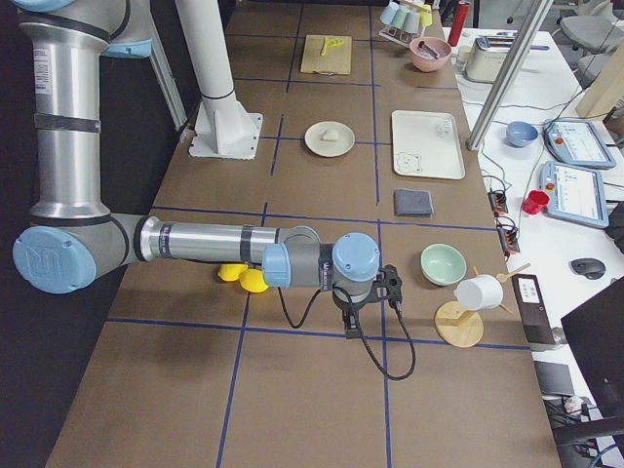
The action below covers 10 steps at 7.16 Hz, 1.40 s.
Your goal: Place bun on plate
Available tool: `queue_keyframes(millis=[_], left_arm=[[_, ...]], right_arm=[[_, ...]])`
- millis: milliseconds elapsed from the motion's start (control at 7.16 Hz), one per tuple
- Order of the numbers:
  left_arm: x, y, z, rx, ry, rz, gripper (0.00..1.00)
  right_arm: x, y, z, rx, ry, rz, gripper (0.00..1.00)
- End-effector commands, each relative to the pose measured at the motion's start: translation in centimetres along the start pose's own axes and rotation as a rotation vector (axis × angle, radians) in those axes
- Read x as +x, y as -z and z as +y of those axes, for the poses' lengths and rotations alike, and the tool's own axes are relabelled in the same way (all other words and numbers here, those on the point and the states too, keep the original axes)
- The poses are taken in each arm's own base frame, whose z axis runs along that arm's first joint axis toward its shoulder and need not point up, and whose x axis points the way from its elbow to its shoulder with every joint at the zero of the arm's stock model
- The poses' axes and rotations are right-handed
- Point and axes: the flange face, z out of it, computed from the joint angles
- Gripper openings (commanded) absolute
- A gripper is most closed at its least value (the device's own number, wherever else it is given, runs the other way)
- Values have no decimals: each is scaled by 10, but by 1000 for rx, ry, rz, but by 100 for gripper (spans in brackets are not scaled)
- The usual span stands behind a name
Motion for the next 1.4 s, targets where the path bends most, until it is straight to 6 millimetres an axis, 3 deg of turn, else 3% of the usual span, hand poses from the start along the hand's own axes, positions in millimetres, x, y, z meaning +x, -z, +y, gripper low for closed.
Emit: queue_keyframes(millis=[0,1257], left_arm=[[0,0,1,3,-10,0,100],[-2,-2,4,9,-18,-1,100]], right_arm=[[0,0,0,0,-1,2,99],[1,-1,1,-1,-7,2,99]])
